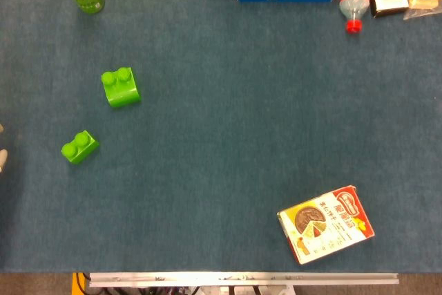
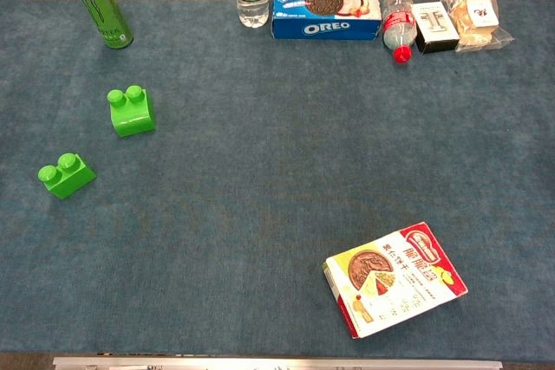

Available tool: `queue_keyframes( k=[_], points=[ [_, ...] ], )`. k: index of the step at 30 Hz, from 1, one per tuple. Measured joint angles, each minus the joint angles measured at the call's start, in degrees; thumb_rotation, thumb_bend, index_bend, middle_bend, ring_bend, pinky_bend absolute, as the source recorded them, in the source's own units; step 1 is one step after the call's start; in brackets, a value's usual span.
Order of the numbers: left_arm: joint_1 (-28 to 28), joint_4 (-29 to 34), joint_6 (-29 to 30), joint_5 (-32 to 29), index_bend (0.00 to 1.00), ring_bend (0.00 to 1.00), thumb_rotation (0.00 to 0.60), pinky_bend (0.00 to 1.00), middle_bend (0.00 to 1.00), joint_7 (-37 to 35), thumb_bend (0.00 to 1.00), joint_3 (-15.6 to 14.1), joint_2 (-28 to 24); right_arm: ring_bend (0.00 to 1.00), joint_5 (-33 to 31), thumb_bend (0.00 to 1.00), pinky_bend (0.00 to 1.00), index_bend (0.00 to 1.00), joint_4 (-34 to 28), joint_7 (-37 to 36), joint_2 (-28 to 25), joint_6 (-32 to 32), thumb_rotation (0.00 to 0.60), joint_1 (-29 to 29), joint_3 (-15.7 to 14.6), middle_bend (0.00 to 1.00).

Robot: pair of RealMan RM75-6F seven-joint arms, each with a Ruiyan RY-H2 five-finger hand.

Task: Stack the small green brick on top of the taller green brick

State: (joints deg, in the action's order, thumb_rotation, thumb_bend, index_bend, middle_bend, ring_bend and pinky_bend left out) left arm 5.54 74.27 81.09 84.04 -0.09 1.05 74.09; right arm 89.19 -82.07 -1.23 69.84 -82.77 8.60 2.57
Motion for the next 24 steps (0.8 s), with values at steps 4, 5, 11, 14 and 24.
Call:
queue_keyframes(
  k=[4,5,11,14,24],
  points=[
    [-0.1,0.2,0.3,0.2,0.43,0.04,0.6,0.09,0.24,0.3,0.26,-0.1,-0.1,0.42,0.1,0.4,0.64,0.7,-0.2,-0.2,-0.1,-0.3,0.6,-0.1,0.0,0.45],
    [-0.1,0.3,0.4,0.3,0.43,0.04,0.6,0.09,0.24,0.4,0.26,-0.1,-0.1,0.42,0.2,0.4,0.64,0.7,-0.2,-0.3,-0.1,-0.4,0.6,-0.1,0.0,0.45],
    [0.0,1.1,0.0,0.2,0.41,0.04,0.6,0.09,0.21,0.8,0.26,-0.2,-0.5,0.42,0.2,0.4,0.64,0.7,-0.2,-0.8,-0.4,-0.7,0.6,-0.2,0.1,0.45],
    [0.2,2.3,-1.2,0.1,0.38,0.04,0.6,0.09,0.16,1.3,0.25,-0.6,-1.3,0.42,-0.2,0.4,0.64,0.7,-0.2,-0.8,-0.5,-0.7,0.6,-0.2,0.3,0.45],
    [1.8,10.5,-3.9,1.6,0.24,0.02,0.6,0.09,0.02,0.8,0.06,-1.6,-5.9,0.42,-0.3,0.4,0.64,0.7,-0.6,-0.6,-0.6,-2.3,0.6,-0.8,0.8,0.45]
  ],
)
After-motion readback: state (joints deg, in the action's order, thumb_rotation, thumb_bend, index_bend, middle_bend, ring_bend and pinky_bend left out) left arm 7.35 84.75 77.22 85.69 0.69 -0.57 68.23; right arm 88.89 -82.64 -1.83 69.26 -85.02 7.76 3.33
